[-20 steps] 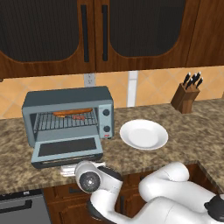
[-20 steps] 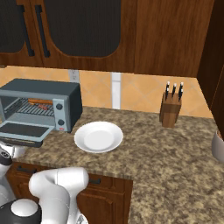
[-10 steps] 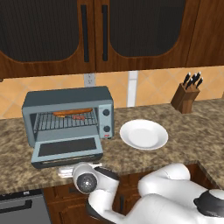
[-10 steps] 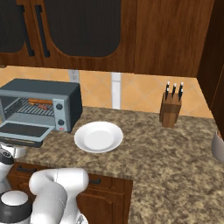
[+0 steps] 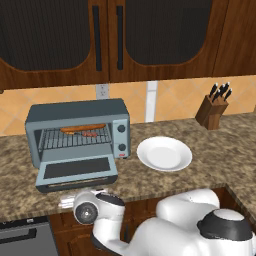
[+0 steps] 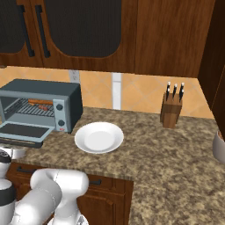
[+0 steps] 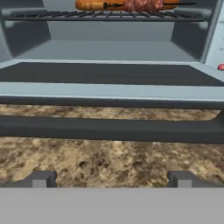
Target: Pick up the kebab skewer and baguette bread, and place them inside the toaster oven. Close the toaster oven door and start by setting the timer.
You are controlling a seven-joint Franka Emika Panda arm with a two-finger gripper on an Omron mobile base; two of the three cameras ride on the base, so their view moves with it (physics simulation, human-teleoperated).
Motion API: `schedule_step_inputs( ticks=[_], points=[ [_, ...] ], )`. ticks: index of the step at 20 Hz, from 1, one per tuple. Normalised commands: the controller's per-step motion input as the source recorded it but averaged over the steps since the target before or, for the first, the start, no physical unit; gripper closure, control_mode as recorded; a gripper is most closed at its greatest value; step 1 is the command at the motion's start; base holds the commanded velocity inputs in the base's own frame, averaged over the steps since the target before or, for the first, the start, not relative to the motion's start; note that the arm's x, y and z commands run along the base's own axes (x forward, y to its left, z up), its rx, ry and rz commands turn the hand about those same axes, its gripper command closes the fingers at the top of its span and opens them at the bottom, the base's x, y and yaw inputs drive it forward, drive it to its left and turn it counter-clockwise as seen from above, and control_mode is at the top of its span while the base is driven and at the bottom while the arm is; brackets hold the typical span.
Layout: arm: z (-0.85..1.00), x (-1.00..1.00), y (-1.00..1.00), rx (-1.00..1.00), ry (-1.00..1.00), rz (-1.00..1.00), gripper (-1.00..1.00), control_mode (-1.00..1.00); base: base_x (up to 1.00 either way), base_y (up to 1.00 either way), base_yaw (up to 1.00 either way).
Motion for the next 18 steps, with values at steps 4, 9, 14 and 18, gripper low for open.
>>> schedule_step_inputs(
  ticks=[4, 9, 14, 18],
  points=[
    [-0.01, 0.10, 0.14, 0.00, 0.00, 0.00, -1.00, -1.00, 0.00, 0.00, 0.00],
    [-0.12, 0.04, 0.00, 0.00, 0.00, 0.00, -1.00, -1.00, 0.00, 0.00, 0.00],
    [-0.29, 0.01, 0.00, 0.00, 0.00, 0.00, -1.00, -1.00, 0.00, 0.00, 0.00],
    [-0.26, 0.14, 0.00, 0.00, 0.00, 0.00, -1.00, -1.00, 0.00, 0.00, 0.00]
  ],
)
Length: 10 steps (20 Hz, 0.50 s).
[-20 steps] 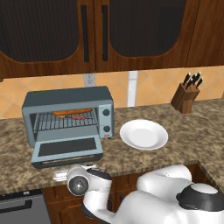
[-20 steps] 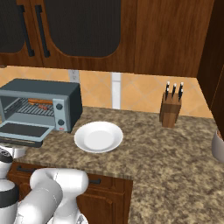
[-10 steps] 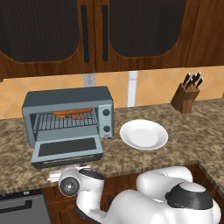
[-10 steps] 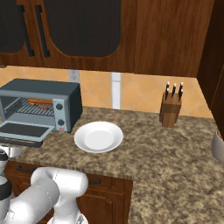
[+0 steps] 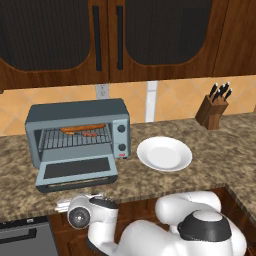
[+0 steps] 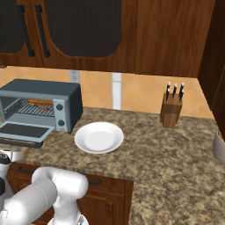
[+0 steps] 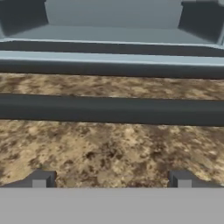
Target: Pick up the kebab skewer and baguette bread, and place them inside the toaster oven. Close the toaster oven door and start by setting the timer.
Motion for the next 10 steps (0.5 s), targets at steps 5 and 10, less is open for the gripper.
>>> schedule_step_inputs(
  ticks=[5, 10],
  points=[
    [-0.17, 0.22, 0.00, 0.00, 0.00, 0.00, -1.00, -1.00, 0.00, 0.00, 0.00],
    [-0.19, 0.26, 0.00, 0.00, 0.00, 0.00, -1.00, -1.00, 0.00, 0.00, 0.00]
  ],
)
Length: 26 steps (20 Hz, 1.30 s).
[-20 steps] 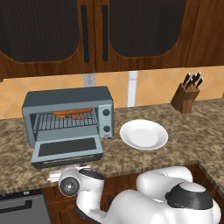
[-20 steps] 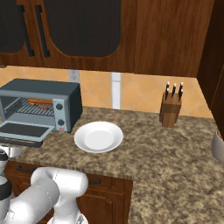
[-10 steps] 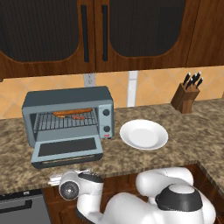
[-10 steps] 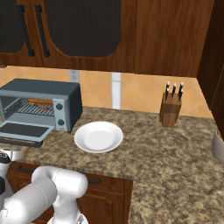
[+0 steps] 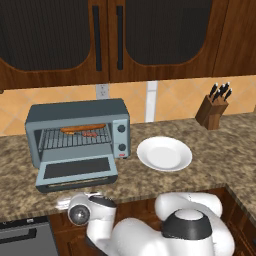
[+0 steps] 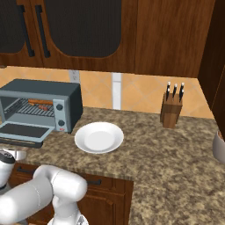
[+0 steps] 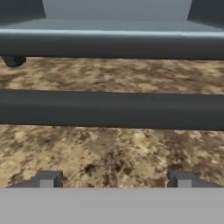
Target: Pick up the kebab skewer and baguette bread, and place them inside the toaster oven. Close the toaster oven door and start by setting the timer.
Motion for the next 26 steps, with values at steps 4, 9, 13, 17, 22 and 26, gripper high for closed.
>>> schedule_step_inputs(
  ticks=[4, 9, 13, 17, 22, 26],
  points=[
    [-0.21, 0.22, 0.00, 0.00, 0.00, 0.00, -1.00, -1.00, 0.00, 0.00, 0.00],
    [-0.20, 0.18, 0.00, 0.00, 0.00, 0.00, -1.00, -1.00, 0.00, 0.00, 0.00],
    [-0.26, 0.07, -0.01, 0.00, -0.02, 0.00, -1.00, -1.00, 0.00, 0.00, 0.00],
    [-0.24, 0.08, -0.05, 0.00, -0.03, 0.00, -1.00, -1.00, 0.00, 0.00, 0.00],
    [-0.20, 0.15, -0.11, 0.00, -0.06, 0.00, -1.00, -1.00, 0.00, 0.00, 0.00],
    [-0.09, 0.26, -0.18, 0.00, -0.07, 0.00, -1.00, -1.00, 0.00, 0.00, 0.00]
  ],
)
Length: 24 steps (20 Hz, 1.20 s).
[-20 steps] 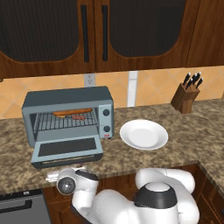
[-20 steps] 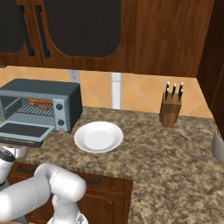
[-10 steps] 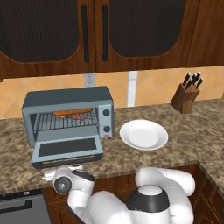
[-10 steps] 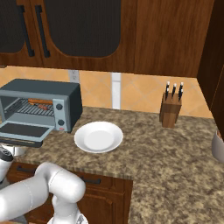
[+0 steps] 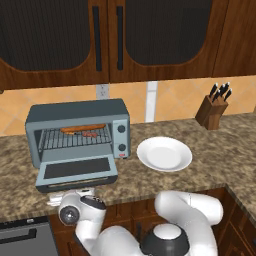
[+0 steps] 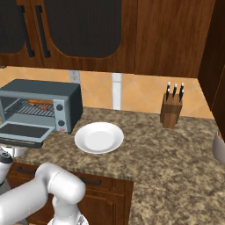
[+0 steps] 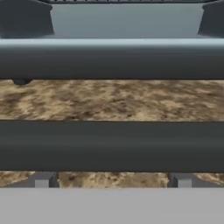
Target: Pick up the kebab skewer and baguette bread, and place them inside the toaster oven. Close the toaster oven door and start by setting the timer.
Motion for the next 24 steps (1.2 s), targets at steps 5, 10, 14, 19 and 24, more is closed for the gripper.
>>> schedule_step_inputs(
  ticks=[5, 10, 14, 19, 24],
  points=[
    [0.00, 0.38, -0.29, 0.00, -0.07, -0.02, -1.00, -1.00, 0.00, 0.00, 0.00],
    [0.21, 0.32, -0.22, 0.02, -0.09, -0.07, -1.00, -1.00, 0.00, 0.00, 0.00],
    [0.59, 0.19, -0.23, 0.06, -0.12, -0.09, -1.00, -1.00, 0.00, 0.00, 0.00],
    [0.75, 0.25, -0.18, 0.08, -0.11, -0.11, -1.00, -1.00, 0.00, 0.00, 0.00],
    [0.75, 0.38, -0.33, 0.09, -0.05, -0.11, -1.00, -1.00, 0.00, 0.00, 0.00]
  ],
)
